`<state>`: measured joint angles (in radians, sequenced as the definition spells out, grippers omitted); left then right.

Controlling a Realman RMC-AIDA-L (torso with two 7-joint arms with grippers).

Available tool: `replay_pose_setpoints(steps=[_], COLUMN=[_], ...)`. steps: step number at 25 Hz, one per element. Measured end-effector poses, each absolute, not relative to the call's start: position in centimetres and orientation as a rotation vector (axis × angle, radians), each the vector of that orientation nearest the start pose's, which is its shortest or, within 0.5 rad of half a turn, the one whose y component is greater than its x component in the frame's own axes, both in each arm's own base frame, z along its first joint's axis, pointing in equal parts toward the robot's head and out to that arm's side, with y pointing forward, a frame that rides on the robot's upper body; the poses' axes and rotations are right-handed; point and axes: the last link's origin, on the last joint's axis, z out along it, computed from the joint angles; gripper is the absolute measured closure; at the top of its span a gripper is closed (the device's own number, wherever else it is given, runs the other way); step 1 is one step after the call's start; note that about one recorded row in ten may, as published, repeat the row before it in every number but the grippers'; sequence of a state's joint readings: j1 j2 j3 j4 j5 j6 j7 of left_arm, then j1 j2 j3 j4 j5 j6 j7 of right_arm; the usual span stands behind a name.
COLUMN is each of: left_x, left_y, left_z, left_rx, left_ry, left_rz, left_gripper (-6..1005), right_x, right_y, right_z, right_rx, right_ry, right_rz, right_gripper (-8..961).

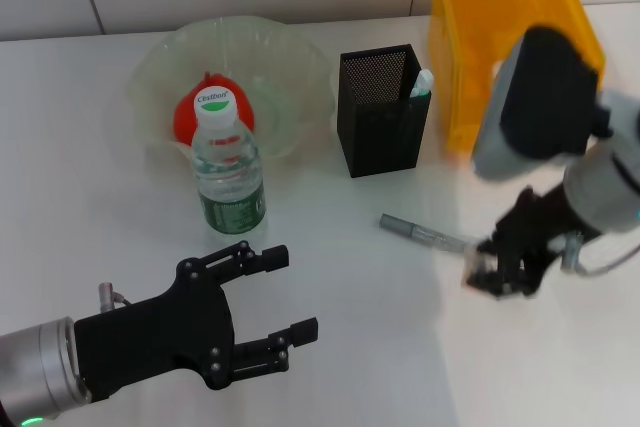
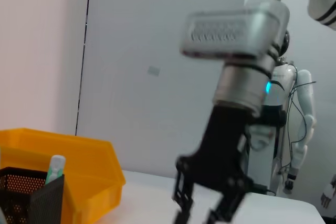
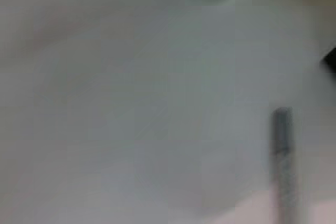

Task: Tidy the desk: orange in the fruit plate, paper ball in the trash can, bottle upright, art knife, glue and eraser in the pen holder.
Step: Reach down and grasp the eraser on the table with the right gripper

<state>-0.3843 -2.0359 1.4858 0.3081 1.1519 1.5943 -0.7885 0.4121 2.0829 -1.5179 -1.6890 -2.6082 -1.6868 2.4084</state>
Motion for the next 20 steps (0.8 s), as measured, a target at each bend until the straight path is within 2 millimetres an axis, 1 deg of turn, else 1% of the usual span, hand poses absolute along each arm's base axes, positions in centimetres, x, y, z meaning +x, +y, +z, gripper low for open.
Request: replay_pose_setpoints(steps=[1,4,5,6,9,10,11,12,14,15,16,17,20], left_x=[-26.2,-26.1,-26.0,-26.0,-25.9,-25.9,-25.9,-25.8,-25.7,-25.6,-25.6,-25.6,-25.6], left_y=[24.5,24.5,24.5,24.5,24.6,24.6,24.6,24.6,24.6,24.7,24.7,24.7,24.7], left_z=[-6.3,-6.3,-6.3,-6.3,-6.3,-6.3,-6.3,-6.4,-6.4,-6.4,-6.4,-6.4,-6.3], left_rx=[-2.749,-2.749,-2.749,-2.75,-2.749,-2.75,-2.75,-2.752,-2.755,-2.757,-2.757,-2.758,-2.761], left_ry=[-0.275,-0.271,-0.27,-0.268,-0.261,-0.258,-0.258,-0.256,-0.252,-0.249,-0.249,-0.248,-0.254], left_rz=[-1.088,-1.091,-1.092,-1.092,-1.096,-1.098,-1.098,-1.099,-1.101,-1.101,-1.101,-1.102,-1.103], left_gripper=[214,214,214,214,214,214,214,214,214,214,214,214,214], right_x=[17.2,15.4,14.3,14.3,13.0,12.5,12.3,12.3,12.3,12.6,12.6,12.7,12.6], right_y=[30.4,31.3,31.7,31.7,32.5,33.2,33.7,33.7,34.8,35.9,35.9,36.3,36.3], right_z=[1.2,3.5,5.0,5.0,6.9,7.7,7.9,7.9,7.9,7.5,7.5,7.2,7.1], right_rx=[-2.706,-2.649,-2.606,-2.606,-2.52,-2.468,-2.45,-2.45,-2.419,-2.41,-2.41,-2.415,-2.422], right_ry=[0.559,0.538,0.505,0.505,0.446,0.418,0.41,0.41,0.408,0.426,0.426,0.435,0.436], right_rz=[-0.6,-0.445,-0.357,-0.357,-0.248,-0.197,-0.181,-0.181,-0.149,-0.135,-0.135,-0.134,-0.136], right_gripper=[580,593,597,607,638,648,658,669,689,700,710,720,803])
